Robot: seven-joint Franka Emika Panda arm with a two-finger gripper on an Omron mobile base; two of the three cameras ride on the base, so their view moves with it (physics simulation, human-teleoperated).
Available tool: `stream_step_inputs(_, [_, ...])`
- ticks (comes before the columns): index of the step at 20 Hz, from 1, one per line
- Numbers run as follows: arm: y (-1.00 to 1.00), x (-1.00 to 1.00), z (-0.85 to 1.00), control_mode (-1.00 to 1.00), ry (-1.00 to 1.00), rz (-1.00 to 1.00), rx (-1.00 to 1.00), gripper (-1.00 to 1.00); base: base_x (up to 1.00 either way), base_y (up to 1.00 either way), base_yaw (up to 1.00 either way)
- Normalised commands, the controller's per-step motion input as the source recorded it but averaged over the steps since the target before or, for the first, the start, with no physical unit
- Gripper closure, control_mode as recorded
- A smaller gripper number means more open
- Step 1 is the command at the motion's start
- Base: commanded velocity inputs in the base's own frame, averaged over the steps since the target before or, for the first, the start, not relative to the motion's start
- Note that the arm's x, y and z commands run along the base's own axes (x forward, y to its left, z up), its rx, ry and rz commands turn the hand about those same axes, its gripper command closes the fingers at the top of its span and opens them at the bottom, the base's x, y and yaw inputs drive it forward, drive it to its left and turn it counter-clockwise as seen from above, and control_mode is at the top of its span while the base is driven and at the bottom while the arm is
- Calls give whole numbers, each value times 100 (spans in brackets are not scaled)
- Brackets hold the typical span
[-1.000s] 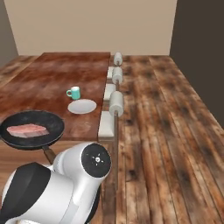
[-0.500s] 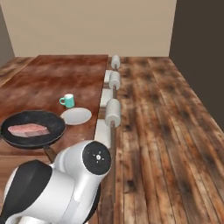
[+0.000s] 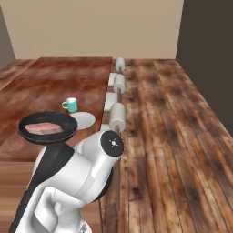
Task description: Pick up the pan with the steak in it and place it on the dining table. Then place the steak on the plate.
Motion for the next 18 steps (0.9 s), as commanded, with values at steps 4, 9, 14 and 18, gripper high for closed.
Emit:
stream_step_inputs(4, [0,42,-38,-100,3,1,-2,100,0,0,0])
stream_step_inputs(9, [0,44,-36,-100,4,1,-1,100,0,0,0])
stream_step_inputs(14, [0,51,-38,-100,4,1,-1,100,0,0,0])
stream_step_inputs(18, [0,43,-45,-100,5,2,-2,100,0,0,0])
